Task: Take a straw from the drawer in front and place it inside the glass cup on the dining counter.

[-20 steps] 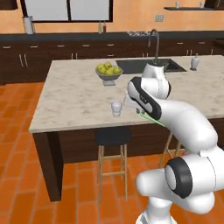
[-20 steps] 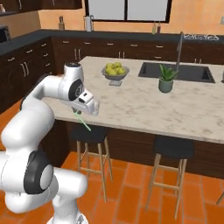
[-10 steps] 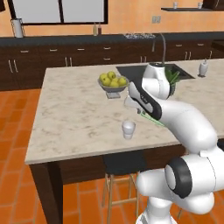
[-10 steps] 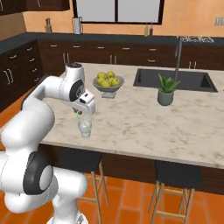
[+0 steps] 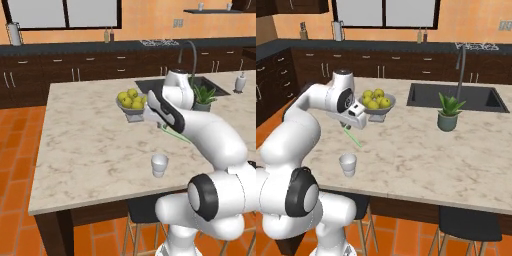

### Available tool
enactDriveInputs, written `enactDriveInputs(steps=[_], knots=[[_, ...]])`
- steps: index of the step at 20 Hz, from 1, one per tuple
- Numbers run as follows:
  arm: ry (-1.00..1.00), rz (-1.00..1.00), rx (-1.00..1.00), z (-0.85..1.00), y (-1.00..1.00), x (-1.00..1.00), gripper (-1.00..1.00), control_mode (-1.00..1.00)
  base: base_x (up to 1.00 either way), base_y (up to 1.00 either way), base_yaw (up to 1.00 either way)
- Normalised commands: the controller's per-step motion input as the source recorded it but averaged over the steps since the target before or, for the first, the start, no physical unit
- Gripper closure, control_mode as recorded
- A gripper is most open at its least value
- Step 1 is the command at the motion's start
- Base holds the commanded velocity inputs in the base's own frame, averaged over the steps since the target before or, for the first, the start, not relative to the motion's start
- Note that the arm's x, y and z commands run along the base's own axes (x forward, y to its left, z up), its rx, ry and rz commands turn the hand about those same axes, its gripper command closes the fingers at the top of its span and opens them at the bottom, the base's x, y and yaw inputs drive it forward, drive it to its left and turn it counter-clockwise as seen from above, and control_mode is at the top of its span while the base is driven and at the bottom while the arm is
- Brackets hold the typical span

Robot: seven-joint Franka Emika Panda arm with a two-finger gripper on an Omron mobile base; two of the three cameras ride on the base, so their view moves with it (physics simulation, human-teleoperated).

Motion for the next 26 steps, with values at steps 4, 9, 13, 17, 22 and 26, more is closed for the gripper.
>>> enactDriveInputs(steps=[4,9,13,17,22,26], knots=[[-0.13,0.0,0.2,0.76,0.02,-0.18,1.0,-1.0,0.0,0.0,0.0],[-0.18,0.0,0.34,0.76,0.0,-0.36,1.0,-1.0,0.0,0.0,0.0],[-0.05,0.0,0.41,0.29,0.0,-0.13,1.0,-1.0,0.0,0.0,0.0],[-0.01,0.0,0.4,0.03,0.0,-0.03,1.0,-1.0,0.0,0.0,0.0],[0.0,0.0,0.26,0.0,0.0,0.03,1.0,-1.0,0.0,0.0,0.0],[0.0,0.0,0.16,-0.02,0.0,0.05,1.0,-1.0,0.0,0.0,0.0]])
